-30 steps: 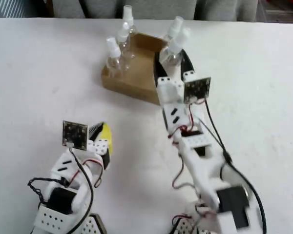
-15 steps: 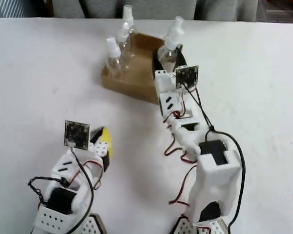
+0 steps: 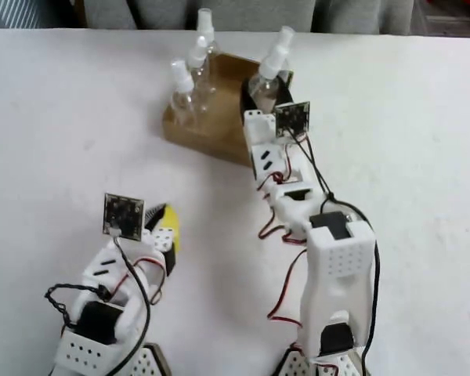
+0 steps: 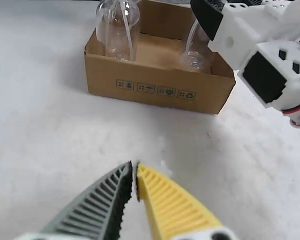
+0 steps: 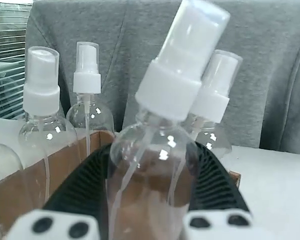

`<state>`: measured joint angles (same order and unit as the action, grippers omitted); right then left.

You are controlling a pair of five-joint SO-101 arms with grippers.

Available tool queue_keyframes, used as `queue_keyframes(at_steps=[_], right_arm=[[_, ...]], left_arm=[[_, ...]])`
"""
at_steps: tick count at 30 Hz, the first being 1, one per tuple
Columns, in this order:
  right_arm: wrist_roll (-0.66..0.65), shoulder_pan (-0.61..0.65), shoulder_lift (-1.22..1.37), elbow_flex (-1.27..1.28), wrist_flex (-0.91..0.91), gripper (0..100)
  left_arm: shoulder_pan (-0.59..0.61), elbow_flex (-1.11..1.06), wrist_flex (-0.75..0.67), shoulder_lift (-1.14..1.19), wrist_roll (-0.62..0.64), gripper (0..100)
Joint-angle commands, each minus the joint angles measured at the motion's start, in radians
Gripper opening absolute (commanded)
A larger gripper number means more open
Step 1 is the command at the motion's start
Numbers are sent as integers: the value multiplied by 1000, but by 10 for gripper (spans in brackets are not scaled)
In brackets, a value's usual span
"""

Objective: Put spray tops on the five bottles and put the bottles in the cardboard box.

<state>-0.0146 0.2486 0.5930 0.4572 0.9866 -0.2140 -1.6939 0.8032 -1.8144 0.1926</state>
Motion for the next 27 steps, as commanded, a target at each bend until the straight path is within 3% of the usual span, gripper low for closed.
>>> queue_keyframes(at_steps=[1,3,27], right_arm=[[-81,-2,-1,-51,27,16],[-138,-1,12,-51,27,16],[-117,12,88,-41,18,15]], left_arm=[[13,0,3,-8,3,24],[15,0,3,-8,3,24],[21,0,5,-8,3,24]])
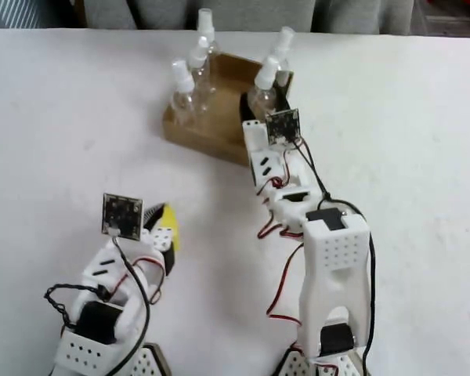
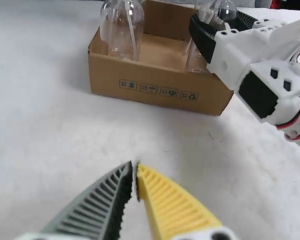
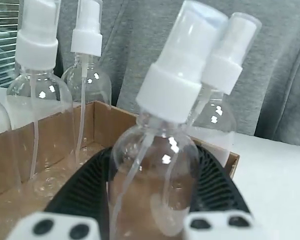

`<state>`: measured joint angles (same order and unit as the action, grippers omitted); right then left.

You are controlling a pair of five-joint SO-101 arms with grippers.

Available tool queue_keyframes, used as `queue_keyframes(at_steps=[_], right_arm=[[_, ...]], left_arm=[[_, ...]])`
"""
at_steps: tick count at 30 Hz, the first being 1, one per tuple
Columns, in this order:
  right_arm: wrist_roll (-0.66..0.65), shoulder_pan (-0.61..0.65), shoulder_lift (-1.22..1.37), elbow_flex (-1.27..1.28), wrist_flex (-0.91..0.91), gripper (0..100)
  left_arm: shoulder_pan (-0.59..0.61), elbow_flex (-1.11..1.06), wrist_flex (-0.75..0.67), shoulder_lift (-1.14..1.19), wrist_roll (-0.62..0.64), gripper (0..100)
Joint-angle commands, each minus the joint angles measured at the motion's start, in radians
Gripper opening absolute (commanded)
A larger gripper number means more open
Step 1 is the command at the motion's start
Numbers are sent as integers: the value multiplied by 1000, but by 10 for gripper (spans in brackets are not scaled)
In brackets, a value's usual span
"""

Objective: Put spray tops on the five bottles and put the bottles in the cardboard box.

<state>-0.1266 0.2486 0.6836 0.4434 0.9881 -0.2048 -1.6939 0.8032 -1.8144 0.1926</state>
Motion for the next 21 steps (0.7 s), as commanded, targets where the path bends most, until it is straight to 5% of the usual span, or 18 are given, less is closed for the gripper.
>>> queue_keyframes(at_steps=[1,21], right_arm=[[-5,12,-2,-26,13,15],[-9,12,-10,-31,-67,42]], left_arm=[[12,0,5,-8,3,24],[12,0,5,-8,3,24]])
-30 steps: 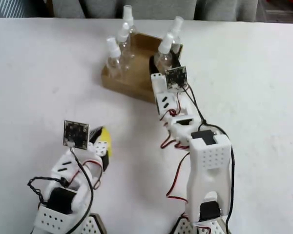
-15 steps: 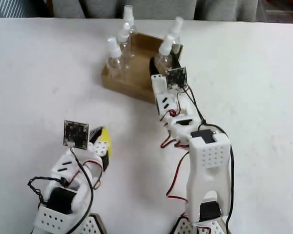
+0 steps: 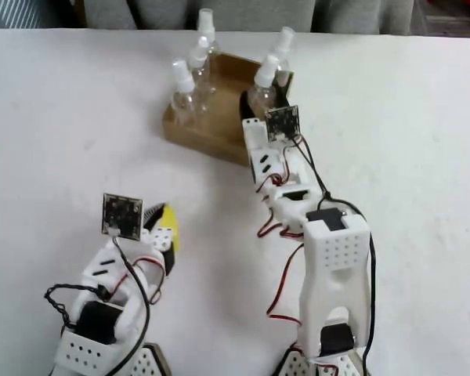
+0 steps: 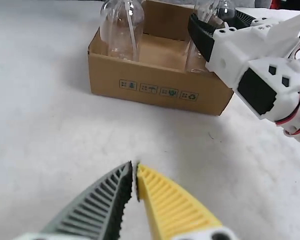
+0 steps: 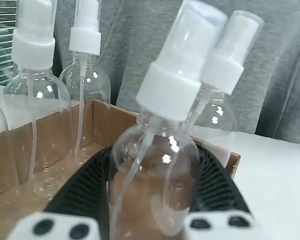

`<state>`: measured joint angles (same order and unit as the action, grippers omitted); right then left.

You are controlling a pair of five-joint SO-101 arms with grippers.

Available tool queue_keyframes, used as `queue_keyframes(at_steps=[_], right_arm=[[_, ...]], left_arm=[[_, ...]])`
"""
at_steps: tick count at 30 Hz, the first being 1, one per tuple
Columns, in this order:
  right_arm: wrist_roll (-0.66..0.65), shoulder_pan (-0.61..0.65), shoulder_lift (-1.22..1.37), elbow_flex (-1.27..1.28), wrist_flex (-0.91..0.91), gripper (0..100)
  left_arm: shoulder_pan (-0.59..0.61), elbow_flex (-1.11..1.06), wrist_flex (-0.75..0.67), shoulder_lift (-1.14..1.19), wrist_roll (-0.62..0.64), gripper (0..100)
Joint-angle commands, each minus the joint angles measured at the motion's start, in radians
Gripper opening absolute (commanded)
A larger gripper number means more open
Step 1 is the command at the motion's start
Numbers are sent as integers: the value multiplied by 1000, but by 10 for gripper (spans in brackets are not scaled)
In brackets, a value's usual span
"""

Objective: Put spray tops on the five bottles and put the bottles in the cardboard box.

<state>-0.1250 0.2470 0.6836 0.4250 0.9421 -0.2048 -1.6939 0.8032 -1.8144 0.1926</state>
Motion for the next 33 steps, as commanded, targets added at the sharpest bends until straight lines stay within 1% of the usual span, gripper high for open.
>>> queue_keyframes(at_steps=[1,5,7,25,26,29,33], right_arm=[[-11,13,-10,-12,-21,66],[-14,13,-10,-9,-21,164],[-14,13,-10,-9,-21,181],[-18,10,-12,5,-16,183],[-28,12,-12,12,7,183],[-133,30,-10,54,96,183],[-149,56,-10,89,122,183]], left_arm=[[12,0,5,-8,3,24],[12,0,5,-8,3,24],[12,0,5,-8,3,24],[12,0,5,-8,3,24],[12,0,5,-8,3,24],[12,0,5,-8,3,24],[12,0,5,-8,3,24]])
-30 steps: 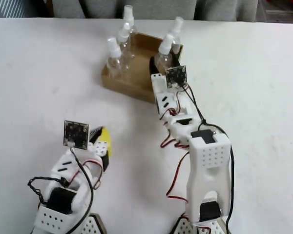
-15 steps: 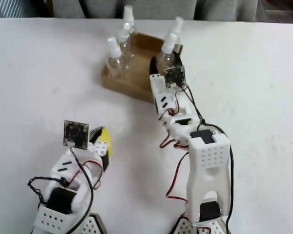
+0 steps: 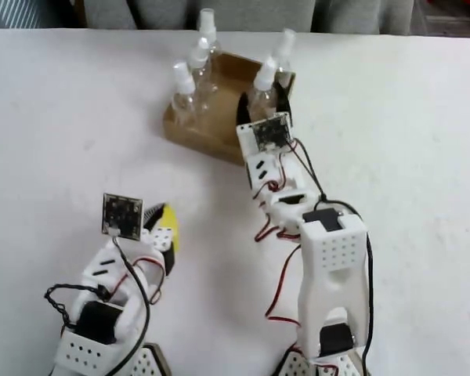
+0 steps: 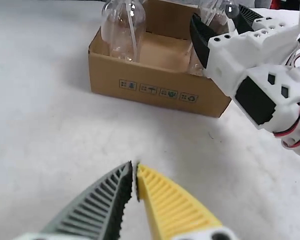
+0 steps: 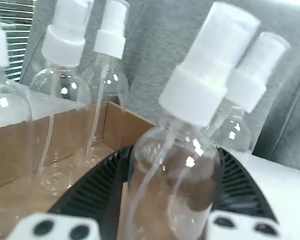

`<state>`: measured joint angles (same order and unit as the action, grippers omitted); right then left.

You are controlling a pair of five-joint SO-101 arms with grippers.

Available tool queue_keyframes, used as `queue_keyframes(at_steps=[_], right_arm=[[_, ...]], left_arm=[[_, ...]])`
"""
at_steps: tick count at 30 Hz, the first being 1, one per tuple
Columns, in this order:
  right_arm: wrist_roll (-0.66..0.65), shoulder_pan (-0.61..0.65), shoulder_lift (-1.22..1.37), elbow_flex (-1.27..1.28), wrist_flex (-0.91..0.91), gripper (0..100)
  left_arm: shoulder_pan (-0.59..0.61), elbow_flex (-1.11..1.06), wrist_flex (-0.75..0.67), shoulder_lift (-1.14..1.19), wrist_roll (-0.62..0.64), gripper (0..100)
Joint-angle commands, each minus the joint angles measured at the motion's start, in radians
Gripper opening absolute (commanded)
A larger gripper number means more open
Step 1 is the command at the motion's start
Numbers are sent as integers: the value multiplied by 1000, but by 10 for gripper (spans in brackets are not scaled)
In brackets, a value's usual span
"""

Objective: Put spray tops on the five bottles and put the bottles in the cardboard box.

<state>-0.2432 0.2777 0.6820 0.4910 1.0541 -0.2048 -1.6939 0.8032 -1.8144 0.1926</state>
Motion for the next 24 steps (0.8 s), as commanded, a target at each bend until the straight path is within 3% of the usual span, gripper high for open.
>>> queue_keyframes(at_steps=[1,14,20,24], right_arm=[[-31,25,-8,23,8,183],[-29,28,-15,28,-41,185],[89,27,-85,58,-143,297],[94,24,-111,75,-163,312]], left_arm=[[12,0,5,-8,3,24],[12,0,5,-8,3,24],[13,0,5,-8,3,24],[13,0,5,-8,3,24]])
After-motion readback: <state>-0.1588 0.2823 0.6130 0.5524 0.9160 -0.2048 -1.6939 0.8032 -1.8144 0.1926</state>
